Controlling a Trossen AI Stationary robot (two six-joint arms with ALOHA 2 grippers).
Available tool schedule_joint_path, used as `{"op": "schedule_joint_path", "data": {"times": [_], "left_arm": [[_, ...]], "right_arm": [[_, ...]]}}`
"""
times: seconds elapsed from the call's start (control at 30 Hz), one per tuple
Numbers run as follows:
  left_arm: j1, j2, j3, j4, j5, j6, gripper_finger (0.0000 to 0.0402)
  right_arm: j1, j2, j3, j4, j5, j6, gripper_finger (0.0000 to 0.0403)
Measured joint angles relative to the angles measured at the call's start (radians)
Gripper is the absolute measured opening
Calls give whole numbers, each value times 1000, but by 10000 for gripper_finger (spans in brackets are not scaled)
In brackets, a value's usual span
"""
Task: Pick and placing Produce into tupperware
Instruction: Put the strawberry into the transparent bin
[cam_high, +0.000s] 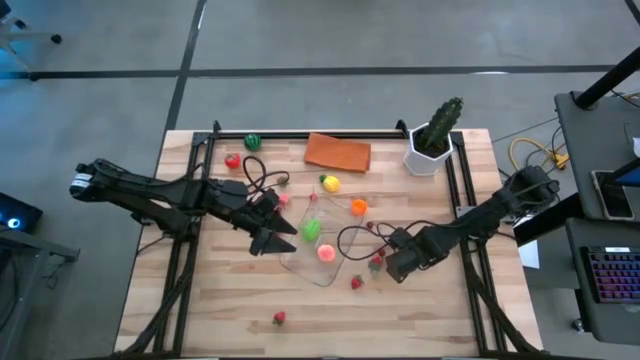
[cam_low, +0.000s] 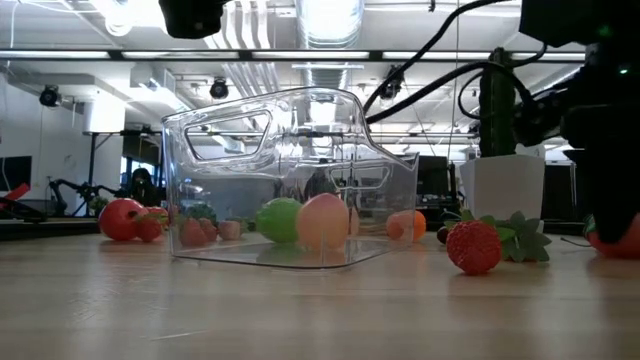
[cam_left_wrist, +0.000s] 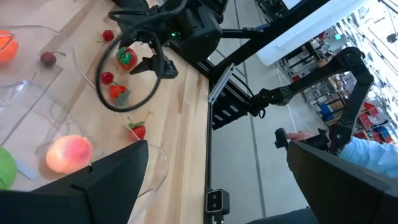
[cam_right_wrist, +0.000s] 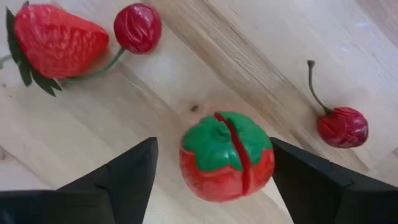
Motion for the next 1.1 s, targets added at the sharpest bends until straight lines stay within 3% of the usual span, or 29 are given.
{"op": "schedule_joint_path", "data": {"times": [0.57, 0.8, 0.97, 1.03, 1.1], "left_arm": [[0, 0, 0, -1, 0, 0, 370], [0, -47, 0, -186, -21, 26, 370], [0, -106, 0, -352, -99, 38, 370], [0, -133, -1, -381, -131, 45, 370], [0, -162, -5, -401, -159, 45, 370]], "right_arm": [[-5, -18, 21, -1, -11, -7, 198], [-22, -96, 214, -17, 64, -56, 192], [-110, -82, 420, -12, 172, -236, 197], [-175, -42, 483, -15, 173, -305, 198], [-246, 14, 533, -14, 107, -383, 199]]}}
